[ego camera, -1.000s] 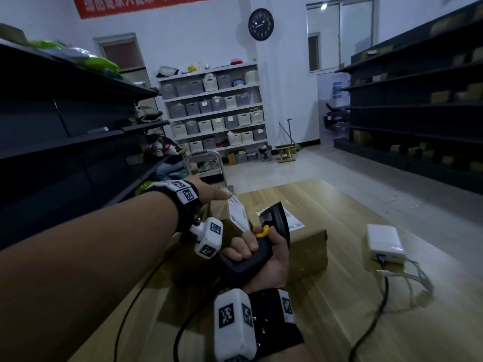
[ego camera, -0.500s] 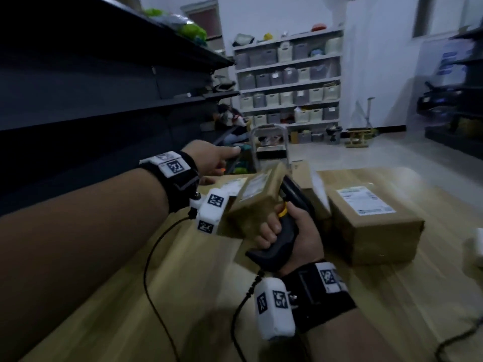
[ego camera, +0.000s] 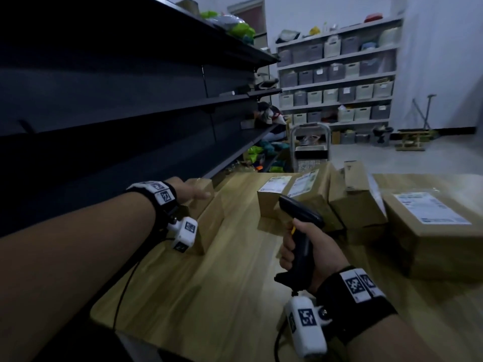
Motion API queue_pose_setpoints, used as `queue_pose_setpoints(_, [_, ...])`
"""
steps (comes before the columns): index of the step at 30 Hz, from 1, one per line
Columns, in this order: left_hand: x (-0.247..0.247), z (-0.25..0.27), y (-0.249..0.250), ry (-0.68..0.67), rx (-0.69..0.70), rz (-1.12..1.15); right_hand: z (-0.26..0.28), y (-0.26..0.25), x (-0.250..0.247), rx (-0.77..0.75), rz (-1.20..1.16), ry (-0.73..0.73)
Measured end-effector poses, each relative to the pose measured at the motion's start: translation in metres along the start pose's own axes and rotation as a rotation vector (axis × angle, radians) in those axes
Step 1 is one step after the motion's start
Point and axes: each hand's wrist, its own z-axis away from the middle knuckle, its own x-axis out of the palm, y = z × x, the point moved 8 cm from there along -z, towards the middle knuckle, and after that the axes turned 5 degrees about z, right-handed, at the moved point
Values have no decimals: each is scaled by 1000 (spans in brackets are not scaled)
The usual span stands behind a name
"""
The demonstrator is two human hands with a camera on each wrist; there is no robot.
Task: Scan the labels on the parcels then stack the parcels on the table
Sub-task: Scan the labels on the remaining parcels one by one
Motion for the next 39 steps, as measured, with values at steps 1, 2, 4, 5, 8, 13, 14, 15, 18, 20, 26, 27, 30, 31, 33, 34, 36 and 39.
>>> queue_pose_setpoints(1, [5,1,-5,-7,-12,-2,0,1,-1,-2,-2,1])
queue_pose_setpoints(2, [9,3,-7,-8,-15,-5,-1,1,-1,-3,-4,2])
queue_pose_setpoints(4, [5,7,-6,52,4,-24,-1,2,-3,2,-8,6])
queue_pose_setpoints(5, [0,11,-2,97,27,-21,-2,2,-4,3,-11,6])
queue_pose_setpoints(8, [-10,31,16,212,145,109,-4,-1,-4,-9,-31,-5])
queue_pose_setpoints(13, [29,75,31,-36,271,924,-6,-7,-3,-55,-58,-32])
queue_pose_setpoints(14, [47,81,29,-151,232,1129,-5,-8,-4,-59,-65,-24])
queue_pose_setpoints(15, [67,87,26,-283,196,1303,-5,-9,-5,-65,-72,-12])
queue_pose_setpoints(18, [114,102,16,-520,118,1540,-2,-12,-7,-80,-82,29])
queue_pose_setpoints(20, [139,106,8,-570,60,1618,0,-14,-6,-73,-78,54])
queue_pose_setpoints(26, [190,107,-3,-666,-93,1804,0,-12,-3,-61,-19,63])
queue_pose_setpoints(27, [193,104,-5,-672,-106,1816,0,-10,-3,-64,-14,54])
queue_pose_setpoints(30, [195,92,-5,-693,-112,1836,-6,-3,-5,-50,-10,36])
queue_pose_setpoints(31, [195,89,-4,-698,-107,1852,-9,0,-7,-38,2,31])
queue_pose_setpoints(33, [196,87,-1,-717,-86,1848,-15,6,-12,-7,53,35])
queue_pose_setpoints(34, [197,88,1,-735,-73,1833,-17,7,-17,0,80,58])
queue_pose_setpoints(36, [201,89,5,-766,-66,1788,-17,8,-20,5,106,100])
queue_pose_setpoints(39, [208,85,3,-754,-84,1744,-16,6,-18,-11,93,123])
